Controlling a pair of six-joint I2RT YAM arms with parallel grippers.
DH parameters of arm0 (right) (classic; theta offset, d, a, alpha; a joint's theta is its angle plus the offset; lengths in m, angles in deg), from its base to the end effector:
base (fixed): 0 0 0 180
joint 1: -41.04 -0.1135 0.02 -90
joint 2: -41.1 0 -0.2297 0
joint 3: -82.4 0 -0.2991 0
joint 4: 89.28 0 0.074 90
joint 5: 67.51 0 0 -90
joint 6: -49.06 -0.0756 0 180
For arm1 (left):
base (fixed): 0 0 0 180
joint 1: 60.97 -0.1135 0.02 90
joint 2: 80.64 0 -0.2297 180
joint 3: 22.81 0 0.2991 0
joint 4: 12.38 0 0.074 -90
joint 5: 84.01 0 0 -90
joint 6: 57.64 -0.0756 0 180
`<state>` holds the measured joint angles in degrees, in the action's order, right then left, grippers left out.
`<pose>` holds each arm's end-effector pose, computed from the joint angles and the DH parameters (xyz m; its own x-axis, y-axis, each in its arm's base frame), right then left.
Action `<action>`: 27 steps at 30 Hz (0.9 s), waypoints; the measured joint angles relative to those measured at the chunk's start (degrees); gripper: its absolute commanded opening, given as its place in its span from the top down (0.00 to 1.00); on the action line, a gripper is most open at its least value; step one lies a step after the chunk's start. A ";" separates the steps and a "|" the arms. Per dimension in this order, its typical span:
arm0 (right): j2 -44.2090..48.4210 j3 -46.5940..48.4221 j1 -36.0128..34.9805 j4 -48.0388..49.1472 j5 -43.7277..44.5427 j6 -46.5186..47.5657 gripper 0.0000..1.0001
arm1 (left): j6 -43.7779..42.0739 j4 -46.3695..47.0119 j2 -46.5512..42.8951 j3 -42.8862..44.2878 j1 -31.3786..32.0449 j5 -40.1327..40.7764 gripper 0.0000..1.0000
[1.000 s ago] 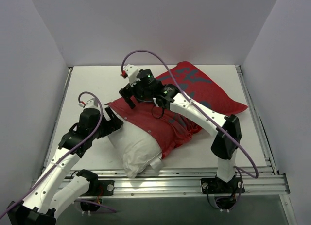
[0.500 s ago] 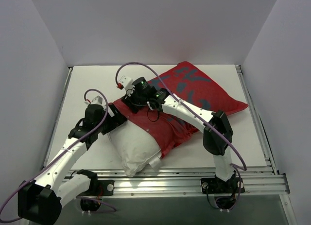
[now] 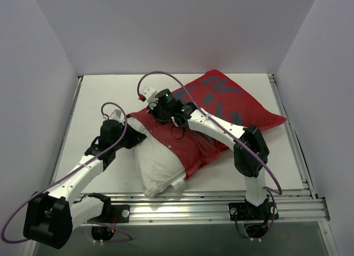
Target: Remove the pillowcase from the pillow
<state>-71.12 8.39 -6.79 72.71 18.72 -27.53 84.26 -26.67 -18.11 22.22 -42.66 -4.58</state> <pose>0.3591 0.4039 0.2323 -0.0873 -0.4410 -0.8932 -0.8225 0.5378 -0.1852 0.3045 -0.1154 0.1492 -0.6681 -0.5937 -0.4484 -0.1117 0.6759 -0.7285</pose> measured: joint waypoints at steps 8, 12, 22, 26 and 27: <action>4.96 -3.04 7.96 1.92 3.85 -9.94 1.00 | -1.77 -8.28 -9.64 2.14 0.90 3.19 0.98; 8.57 -3.06 20.24 0.42 2.93 -17.66 1.00 | -2.23 -13.99 -15.96 4.72 1.33 5.44 0.98; 13.60 -3.04 35.98 -15.04 -9.57 -32.06 1.00 | -4.92 -31.43 -26.43 15.15 2.01 9.31 0.98; 13.66 -3.15 35.89 -15.26 -13.09 -32.04 1.00 | -7.28 -33.46 -25.53 16.68 1.99 9.29 0.98; 13.68 -3.30 35.58 -14.78 -13.14 -31.85 0.98 | -7.76 -33.33 -24.85 16.68 1.95 9.22 0.98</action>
<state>-57.44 5.09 28.79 57.93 5.58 -59.38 76.50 -60.00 -42.96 38.89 -40.72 4.64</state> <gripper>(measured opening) 0.015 0.074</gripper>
